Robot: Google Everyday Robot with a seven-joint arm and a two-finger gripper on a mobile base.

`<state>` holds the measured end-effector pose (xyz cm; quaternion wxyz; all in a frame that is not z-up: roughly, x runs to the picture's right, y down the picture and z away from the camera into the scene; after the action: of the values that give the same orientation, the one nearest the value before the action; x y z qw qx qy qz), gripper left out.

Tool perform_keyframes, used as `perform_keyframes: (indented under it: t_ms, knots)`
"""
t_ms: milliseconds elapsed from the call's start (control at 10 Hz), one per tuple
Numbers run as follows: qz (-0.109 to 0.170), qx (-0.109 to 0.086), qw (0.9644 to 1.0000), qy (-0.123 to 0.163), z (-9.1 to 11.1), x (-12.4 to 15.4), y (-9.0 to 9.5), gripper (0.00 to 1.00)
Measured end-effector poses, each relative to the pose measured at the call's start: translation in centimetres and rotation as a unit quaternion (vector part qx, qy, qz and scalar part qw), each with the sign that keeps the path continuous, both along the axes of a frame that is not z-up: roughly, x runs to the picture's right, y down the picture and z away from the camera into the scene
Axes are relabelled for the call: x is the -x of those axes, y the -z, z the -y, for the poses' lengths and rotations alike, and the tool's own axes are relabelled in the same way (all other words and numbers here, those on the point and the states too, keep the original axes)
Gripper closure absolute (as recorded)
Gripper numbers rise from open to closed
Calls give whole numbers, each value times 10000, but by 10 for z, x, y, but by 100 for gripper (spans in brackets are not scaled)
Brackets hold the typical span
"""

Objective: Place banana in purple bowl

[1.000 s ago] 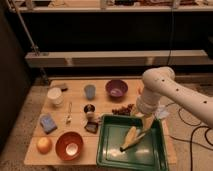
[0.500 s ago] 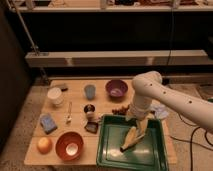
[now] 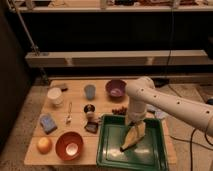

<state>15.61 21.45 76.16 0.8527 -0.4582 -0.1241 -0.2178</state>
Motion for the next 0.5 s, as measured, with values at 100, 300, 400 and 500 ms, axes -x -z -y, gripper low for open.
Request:
perform_keyframes:
  t_ms: [100, 300, 400, 500]
  knots:
    - [-15, 52, 10000, -8, -6, -2, -3, 35]
    - [33, 157, 9999, -1, -17, -3, -7, 35]
    - [59, 207, 9998, 3, -23, -3, -8, 35]
    - [70, 227, 9997, -3, -26, -4, -9, 35]
